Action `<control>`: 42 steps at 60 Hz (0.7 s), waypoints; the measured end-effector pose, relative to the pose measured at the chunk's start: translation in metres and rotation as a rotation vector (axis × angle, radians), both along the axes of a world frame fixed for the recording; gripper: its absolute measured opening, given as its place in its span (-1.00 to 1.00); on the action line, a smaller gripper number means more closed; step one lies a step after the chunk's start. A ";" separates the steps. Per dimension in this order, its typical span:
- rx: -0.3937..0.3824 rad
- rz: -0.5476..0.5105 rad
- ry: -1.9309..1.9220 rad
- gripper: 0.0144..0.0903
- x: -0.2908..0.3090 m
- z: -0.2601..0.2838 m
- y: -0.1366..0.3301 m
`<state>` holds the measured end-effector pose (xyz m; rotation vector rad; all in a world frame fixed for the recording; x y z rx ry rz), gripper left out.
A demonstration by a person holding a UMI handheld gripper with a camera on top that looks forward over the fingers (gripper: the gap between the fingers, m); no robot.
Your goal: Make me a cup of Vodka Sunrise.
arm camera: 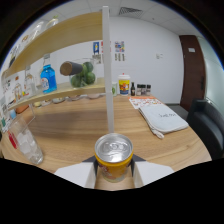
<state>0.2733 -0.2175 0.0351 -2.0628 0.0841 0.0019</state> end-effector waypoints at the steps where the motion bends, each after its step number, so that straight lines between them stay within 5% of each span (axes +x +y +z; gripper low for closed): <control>1: 0.005 0.003 0.000 0.05 0.000 0.001 0.000; 6: 0.022 0.002 -0.008 0.19 0.002 0.004 -0.002; 16: 0.012 -0.021 -0.008 0.91 0.006 0.024 -0.019; 29: 0.138 0.008 0.005 0.87 -0.021 0.119 -0.043; 42: 0.174 0.056 0.024 0.88 -0.079 0.161 -0.067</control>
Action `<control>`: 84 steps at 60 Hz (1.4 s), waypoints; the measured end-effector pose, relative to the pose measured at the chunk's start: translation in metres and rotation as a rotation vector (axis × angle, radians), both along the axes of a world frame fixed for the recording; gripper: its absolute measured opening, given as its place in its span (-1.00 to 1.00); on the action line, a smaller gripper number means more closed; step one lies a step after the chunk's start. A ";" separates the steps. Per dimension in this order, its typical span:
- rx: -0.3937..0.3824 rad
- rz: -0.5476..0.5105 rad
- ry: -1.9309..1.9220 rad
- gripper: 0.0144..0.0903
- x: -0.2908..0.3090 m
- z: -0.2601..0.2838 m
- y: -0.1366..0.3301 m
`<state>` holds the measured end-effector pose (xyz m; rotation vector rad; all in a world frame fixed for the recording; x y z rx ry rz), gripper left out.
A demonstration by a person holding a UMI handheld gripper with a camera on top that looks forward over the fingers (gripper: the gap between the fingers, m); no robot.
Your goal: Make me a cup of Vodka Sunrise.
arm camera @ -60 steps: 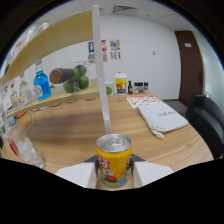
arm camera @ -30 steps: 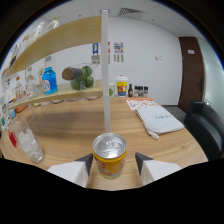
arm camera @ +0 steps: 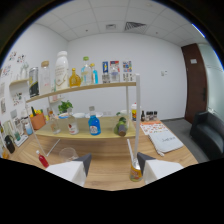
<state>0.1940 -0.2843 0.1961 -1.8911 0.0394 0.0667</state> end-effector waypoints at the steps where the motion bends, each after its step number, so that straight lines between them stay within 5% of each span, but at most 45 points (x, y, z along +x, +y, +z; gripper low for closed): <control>1: 0.001 0.004 0.002 0.88 -0.005 0.001 -0.001; 34: -0.028 0.111 0.010 0.88 -0.147 -0.011 -0.017; 57: 0.061 0.116 -0.009 0.81 -0.249 0.028 0.099; 68: 0.024 0.066 -0.083 0.46 -0.254 -0.003 0.157; 84: 0.027 0.001 -0.068 -0.39 -0.246 -0.008 0.183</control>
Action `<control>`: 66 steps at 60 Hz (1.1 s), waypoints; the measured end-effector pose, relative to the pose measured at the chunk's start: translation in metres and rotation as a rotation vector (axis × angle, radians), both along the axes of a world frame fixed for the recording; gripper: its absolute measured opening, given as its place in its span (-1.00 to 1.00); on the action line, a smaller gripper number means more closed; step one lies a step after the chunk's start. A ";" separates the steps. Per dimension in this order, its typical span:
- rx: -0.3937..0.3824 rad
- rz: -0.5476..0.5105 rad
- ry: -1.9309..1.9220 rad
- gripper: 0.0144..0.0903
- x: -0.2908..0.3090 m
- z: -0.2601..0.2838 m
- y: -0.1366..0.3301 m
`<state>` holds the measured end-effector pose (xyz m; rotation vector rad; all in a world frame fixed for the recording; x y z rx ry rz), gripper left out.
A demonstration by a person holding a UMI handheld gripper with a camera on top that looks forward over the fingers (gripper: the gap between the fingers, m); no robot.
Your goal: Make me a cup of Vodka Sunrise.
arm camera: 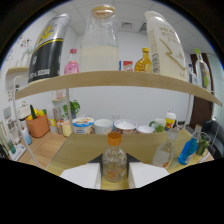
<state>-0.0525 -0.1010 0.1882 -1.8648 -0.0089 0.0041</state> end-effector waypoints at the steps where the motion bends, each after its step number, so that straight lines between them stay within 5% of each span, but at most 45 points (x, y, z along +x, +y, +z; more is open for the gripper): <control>1: -0.002 -0.005 -0.001 -0.39 0.001 0.000 0.000; 20: 0.013 0.029 -0.028 -0.43 -0.006 0.015 -0.012; 40: 0.053 0.058 0.038 -0.43 -0.016 0.052 -0.079; 66: -0.077 -0.029 0.045 -0.44 -0.005 -0.073 -0.103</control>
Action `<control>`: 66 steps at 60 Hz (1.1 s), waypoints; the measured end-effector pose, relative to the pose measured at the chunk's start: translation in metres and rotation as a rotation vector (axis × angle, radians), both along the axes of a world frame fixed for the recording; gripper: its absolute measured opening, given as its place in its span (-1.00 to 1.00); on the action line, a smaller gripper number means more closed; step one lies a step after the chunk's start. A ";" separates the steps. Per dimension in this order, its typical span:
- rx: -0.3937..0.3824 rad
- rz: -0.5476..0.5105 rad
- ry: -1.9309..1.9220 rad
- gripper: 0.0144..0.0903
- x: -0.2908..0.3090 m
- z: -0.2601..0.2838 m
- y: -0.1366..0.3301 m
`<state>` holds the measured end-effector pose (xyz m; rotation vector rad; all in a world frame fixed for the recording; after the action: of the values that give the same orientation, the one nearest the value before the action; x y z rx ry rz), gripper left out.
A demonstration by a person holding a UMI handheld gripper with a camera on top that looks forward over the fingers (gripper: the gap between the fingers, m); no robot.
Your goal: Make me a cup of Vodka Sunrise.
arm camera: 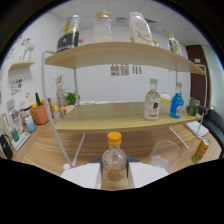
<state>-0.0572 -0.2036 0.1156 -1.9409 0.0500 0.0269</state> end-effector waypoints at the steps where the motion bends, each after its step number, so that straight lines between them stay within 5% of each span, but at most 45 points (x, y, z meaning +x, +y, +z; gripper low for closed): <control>1: -0.006 -0.005 0.003 -0.43 0.001 -0.005 0.001; 15: -0.090 -0.046 -0.030 -0.44 0.009 -0.059 0.010; 54: -0.191 0.083 -0.011 -0.38 -0.010 -0.094 0.008; 62: -0.207 0.118 -0.036 0.02 -0.013 -0.096 -0.002; 66: -0.216 0.142 -0.040 0.68 -0.016 -0.091 -0.012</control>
<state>-0.0730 -0.2154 0.0245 -2.1569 -0.1164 0.0794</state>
